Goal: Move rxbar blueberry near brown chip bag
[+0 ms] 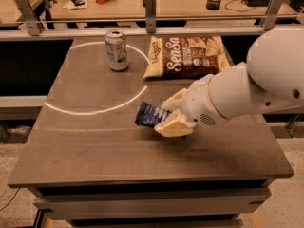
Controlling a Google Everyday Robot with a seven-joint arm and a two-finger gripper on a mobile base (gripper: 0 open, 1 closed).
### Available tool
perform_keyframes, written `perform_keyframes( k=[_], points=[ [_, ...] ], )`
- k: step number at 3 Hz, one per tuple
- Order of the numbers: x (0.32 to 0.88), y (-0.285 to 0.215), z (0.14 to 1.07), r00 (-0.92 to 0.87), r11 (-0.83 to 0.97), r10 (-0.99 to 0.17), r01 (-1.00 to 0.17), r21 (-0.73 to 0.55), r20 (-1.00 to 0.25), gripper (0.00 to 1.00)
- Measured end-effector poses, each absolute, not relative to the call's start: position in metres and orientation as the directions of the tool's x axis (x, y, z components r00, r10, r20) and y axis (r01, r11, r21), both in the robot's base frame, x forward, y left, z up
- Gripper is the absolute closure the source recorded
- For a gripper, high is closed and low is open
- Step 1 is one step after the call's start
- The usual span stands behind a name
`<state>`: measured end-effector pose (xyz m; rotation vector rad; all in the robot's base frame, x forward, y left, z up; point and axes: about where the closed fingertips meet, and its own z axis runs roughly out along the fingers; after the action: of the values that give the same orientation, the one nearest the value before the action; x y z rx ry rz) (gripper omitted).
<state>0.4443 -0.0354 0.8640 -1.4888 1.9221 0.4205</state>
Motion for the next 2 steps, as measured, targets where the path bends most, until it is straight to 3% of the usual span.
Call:
perform_keyframes(
  k=[2],
  points=[
    [0.474, -0.078, 0.89, -0.176, 0.479, -0.711, -0.83, -0.285, -0.681, 1.0]
  ],
)
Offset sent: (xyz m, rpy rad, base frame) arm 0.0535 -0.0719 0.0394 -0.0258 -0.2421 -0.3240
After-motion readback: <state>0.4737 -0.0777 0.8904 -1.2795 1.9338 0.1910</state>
